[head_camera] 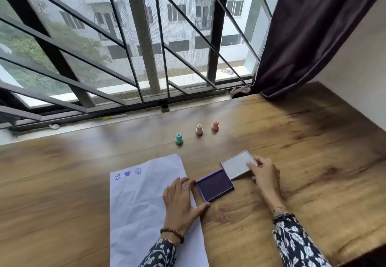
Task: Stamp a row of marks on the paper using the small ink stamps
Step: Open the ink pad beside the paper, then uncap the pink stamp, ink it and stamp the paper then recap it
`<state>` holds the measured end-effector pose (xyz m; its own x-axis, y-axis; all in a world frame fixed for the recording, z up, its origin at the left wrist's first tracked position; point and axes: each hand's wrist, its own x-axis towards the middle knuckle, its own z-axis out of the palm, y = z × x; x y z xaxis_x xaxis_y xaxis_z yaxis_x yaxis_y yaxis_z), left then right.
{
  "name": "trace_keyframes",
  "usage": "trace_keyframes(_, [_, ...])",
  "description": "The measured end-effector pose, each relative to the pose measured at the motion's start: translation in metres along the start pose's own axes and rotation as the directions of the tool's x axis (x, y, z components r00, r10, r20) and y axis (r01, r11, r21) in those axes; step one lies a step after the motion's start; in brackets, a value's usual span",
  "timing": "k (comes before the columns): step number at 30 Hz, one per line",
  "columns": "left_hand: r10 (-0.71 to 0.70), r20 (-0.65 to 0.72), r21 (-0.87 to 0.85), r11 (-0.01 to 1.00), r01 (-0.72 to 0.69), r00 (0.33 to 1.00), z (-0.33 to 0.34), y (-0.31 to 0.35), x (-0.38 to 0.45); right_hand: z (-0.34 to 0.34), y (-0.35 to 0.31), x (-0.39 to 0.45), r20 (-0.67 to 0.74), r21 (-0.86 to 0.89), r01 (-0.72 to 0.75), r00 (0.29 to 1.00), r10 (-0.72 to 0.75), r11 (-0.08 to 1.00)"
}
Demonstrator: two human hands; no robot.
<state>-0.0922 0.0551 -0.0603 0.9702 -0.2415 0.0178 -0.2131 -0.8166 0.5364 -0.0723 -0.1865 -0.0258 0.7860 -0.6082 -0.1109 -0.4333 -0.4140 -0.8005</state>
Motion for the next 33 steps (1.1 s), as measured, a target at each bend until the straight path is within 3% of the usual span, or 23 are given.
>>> trace_keyframes(6, [-0.008,0.010,-0.010,1.000,0.008,1.000,0.000,0.000,0.000,0.002,0.002,0.007,0.031,-0.172,0.046,0.999,-0.042,0.984])
trace_keyframes(10, [-0.035,-0.048,-0.024,0.999,0.034,0.998,-0.005,0.005,0.004,0.016,-0.024,0.019,0.028,-0.232,0.186,0.982,-0.185,0.955])
trace_keyframes(16, [-0.161,-0.170,-0.308,0.946,0.102,0.972,-0.018,0.014,0.033,0.055,-0.077,0.068,0.141,-0.134,0.386,0.919,-0.368,0.913])
trace_keyframes(20, [-0.166,-0.191,-0.388,0.918,0.081,0.967,-0.029,0.022,0.054,0.077,-0.085,0.096,0.326,-0.189,0.448,0.868,-0.375,0.874])
trace_keyframes(22, [-0.203,-0.173,-0.475,0.874,0.099,0.964,-0.032,0.024,0.062,0.080,-0.084,0.098,0.324,-0.206,0.448,0.870,-0.372,0.870])
trace_keyframes(24, [-0.251,-0.149,-0.580,0.806,0.121,0.956,-0.036,0.027,0.066,0.077,-0.087,0.093,0.266,-0.088,0.371,0.903,-0.337,0.925])
trace_keyframes(26, [-0.298,-0.109,-0.680,0.718,0.147,0.948,-0.043,0.032,0.071,0.068,-0.093,0.076,0.273,0.257,0.148,0.937,-0.218,0.955])
trace_keyframes(29, [-0.304,-0.068,-0.779,0.611,0.139,0.950,-0.056,0.039,0.074,0.050,-0.100,0.033,0.483,0.621,-0.245,0.868,-0.117,0.745])
trace_keyframes(33, [-0.245,-0.091,-0.801,0.594,0.074,0.965,-0.072,0.050,0.065,0.034,-0.096,-0.021,0.631,0.699,-0.499,0.767,-0.113,0.512])
